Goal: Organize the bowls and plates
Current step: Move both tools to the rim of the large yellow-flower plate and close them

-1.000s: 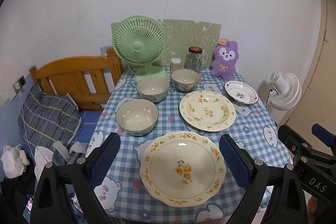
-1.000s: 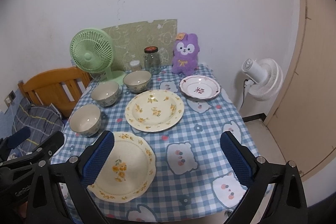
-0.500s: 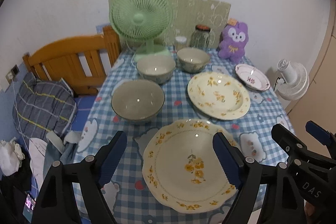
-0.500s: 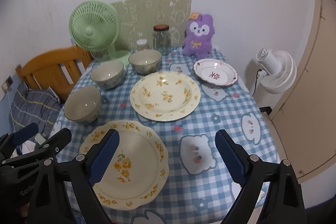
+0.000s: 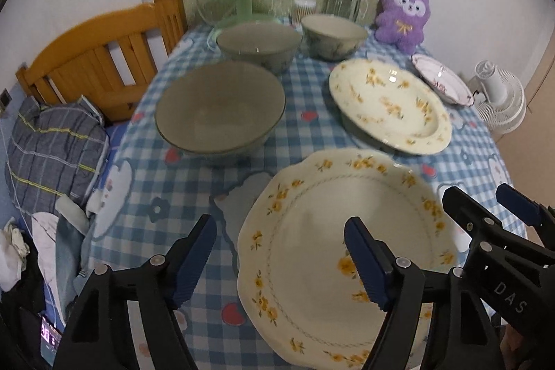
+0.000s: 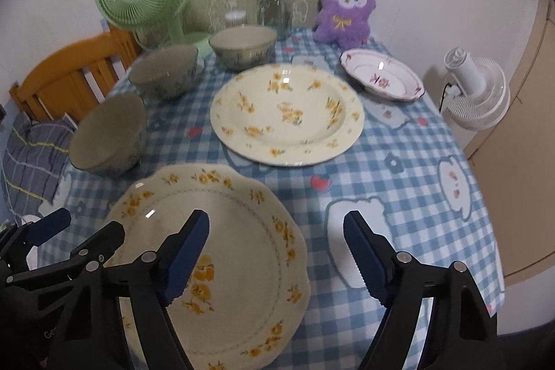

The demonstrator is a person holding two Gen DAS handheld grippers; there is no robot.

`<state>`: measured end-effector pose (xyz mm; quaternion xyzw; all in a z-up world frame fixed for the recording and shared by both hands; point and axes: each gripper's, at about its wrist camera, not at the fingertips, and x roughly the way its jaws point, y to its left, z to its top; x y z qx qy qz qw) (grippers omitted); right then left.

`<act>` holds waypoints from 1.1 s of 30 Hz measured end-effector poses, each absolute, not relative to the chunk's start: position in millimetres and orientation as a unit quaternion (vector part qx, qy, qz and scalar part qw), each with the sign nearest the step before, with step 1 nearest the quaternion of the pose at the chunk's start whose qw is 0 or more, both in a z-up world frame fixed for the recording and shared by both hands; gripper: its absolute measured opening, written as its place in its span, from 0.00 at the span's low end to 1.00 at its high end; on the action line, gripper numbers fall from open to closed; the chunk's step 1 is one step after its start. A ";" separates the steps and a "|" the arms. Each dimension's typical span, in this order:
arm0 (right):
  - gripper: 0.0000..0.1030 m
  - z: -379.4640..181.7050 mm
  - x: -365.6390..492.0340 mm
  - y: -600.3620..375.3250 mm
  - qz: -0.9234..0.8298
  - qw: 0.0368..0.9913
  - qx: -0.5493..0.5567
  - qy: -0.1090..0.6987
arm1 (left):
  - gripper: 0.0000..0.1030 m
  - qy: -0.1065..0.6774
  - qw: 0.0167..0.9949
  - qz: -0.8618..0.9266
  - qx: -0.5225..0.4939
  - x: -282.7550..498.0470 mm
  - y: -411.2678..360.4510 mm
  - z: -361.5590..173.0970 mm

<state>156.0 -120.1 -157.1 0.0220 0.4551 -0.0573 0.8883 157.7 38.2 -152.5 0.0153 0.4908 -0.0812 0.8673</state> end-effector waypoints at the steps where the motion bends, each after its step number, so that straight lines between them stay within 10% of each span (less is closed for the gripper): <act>1: 0.78 -161.6 157.6 -119.5 -0.057 0.886 0.023 0.459 | 0.75 0.496 0.864 -0.081 0.016 159.9 38.1 -157.1; 33: 0.51 -226.9 184.8 -126.0 -0.028 0.848 0.000 0.530 | 0.47 0.523 0.851 -0.038 0.026 175.5 34.5 -207.6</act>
